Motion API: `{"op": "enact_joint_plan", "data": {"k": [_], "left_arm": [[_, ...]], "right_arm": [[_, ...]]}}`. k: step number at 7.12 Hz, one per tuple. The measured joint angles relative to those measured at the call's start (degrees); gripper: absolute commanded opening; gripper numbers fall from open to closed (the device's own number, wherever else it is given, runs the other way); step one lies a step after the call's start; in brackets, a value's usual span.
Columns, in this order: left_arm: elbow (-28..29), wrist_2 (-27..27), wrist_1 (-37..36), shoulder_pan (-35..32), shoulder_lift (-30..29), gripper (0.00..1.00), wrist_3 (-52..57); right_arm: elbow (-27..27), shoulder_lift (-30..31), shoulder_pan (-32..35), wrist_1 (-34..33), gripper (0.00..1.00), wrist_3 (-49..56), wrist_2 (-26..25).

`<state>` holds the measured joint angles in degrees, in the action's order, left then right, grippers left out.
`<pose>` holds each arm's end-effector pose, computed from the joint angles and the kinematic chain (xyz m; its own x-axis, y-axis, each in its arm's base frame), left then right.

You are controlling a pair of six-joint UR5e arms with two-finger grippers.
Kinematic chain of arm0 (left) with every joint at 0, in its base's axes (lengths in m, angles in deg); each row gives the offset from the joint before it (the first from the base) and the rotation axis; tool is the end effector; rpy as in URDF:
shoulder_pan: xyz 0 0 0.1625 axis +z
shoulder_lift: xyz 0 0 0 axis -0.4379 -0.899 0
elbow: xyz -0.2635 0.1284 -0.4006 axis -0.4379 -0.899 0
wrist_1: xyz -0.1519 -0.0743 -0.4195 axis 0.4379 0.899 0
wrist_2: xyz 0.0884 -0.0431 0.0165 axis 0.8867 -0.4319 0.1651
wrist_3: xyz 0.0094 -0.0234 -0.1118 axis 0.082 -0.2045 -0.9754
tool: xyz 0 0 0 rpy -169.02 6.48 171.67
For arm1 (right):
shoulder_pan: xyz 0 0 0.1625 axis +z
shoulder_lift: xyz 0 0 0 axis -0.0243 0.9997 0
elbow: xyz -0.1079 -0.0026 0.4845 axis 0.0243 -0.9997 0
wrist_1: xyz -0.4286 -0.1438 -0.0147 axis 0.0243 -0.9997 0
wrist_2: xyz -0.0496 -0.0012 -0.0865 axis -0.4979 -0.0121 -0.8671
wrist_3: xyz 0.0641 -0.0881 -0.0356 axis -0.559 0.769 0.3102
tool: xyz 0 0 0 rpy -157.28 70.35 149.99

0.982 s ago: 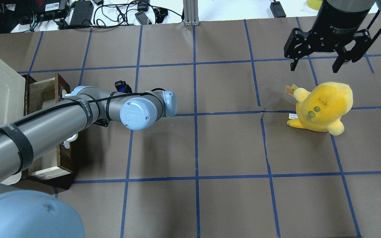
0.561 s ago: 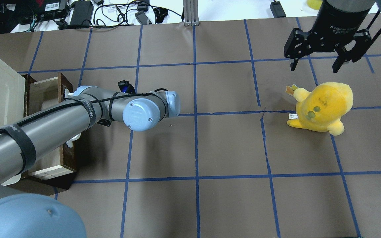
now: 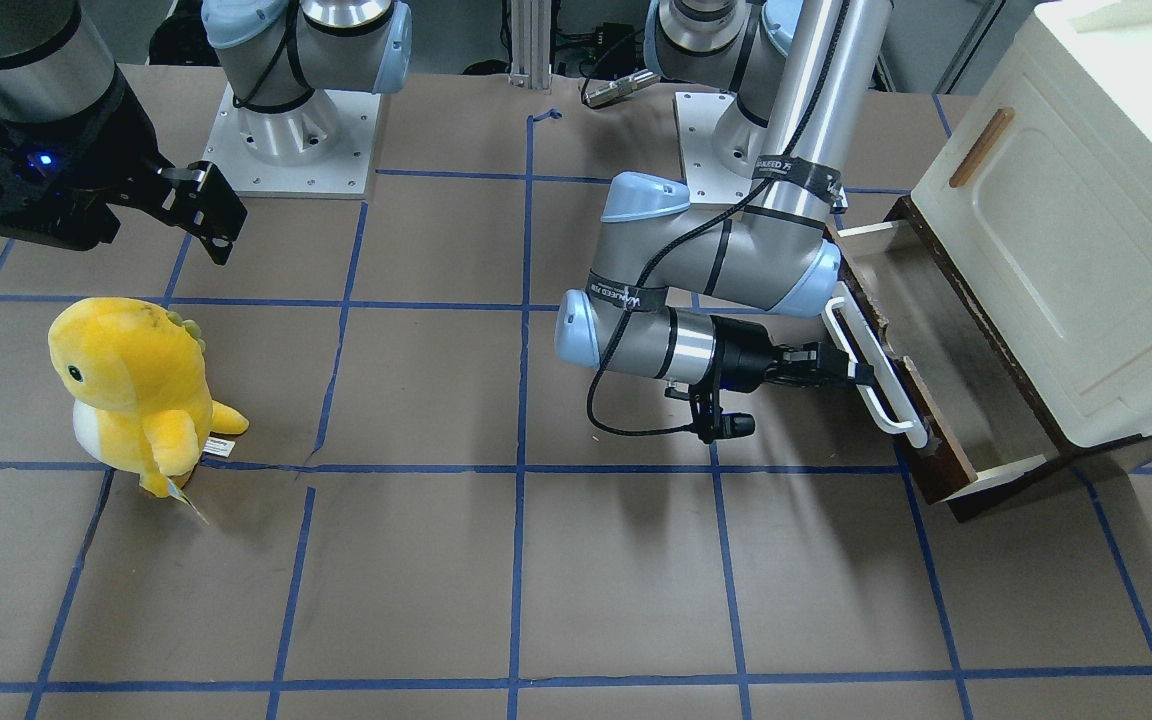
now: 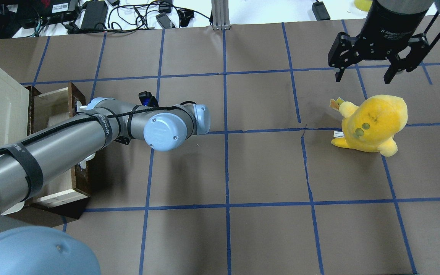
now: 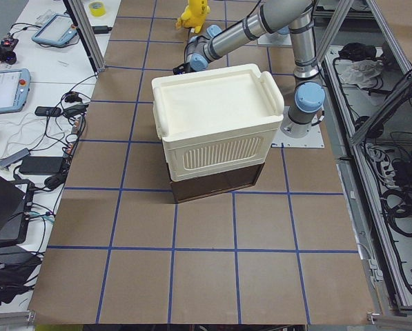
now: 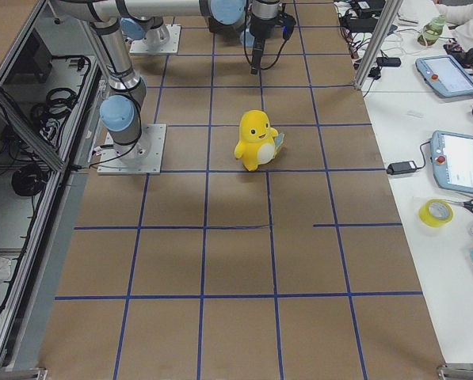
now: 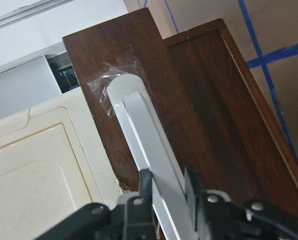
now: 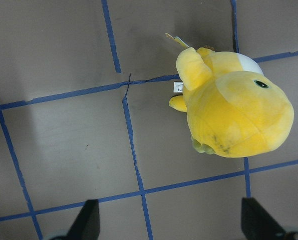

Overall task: Pull drawer sideways
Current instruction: 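Keep pulling the drawer farther out with the left gripper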

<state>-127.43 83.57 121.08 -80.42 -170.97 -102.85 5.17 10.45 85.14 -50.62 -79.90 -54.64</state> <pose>-0.1875 -0.5574 0.2178 -0.1254 0.3599 -0.9245 0.1366 0.9293 0.3433 0.0940 -0.5475 0.5621 -0.9844 0.1642 0.0627 0.1684 0.9834 0.0674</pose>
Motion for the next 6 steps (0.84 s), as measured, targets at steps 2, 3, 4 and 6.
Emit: {"op": "enact_joint_plan", "data": {"k": [2, 3, 4, 6], "left_arm": [[0.03, 0.00, -0.01, -0.32, 0.00, 0.17, 0.07], [0.03, 0.00, 0.00, -0.44, 0.00, 0.17, 0.08], [0.03, 0.02, 0.01, -0.54, 0.00, 0.17, 0.12], [0.04, 0.06, 0.15, -1.25, 0.35, 0.99, 2.02]], "right_arm": [[0.00, 0.00, -0.01, 0.00, 1.00, 0.00, 0.00], [0.00, 0.00, -0.01, 0.00, 1.00, 0.00, 0.00], [0.00, 0.00, 0.01, 0.00, 1.00, 0.00, 0.00], [0.00, 0.00, 0.00, 0.00, 1.00, 0.00, 0.00]]}}
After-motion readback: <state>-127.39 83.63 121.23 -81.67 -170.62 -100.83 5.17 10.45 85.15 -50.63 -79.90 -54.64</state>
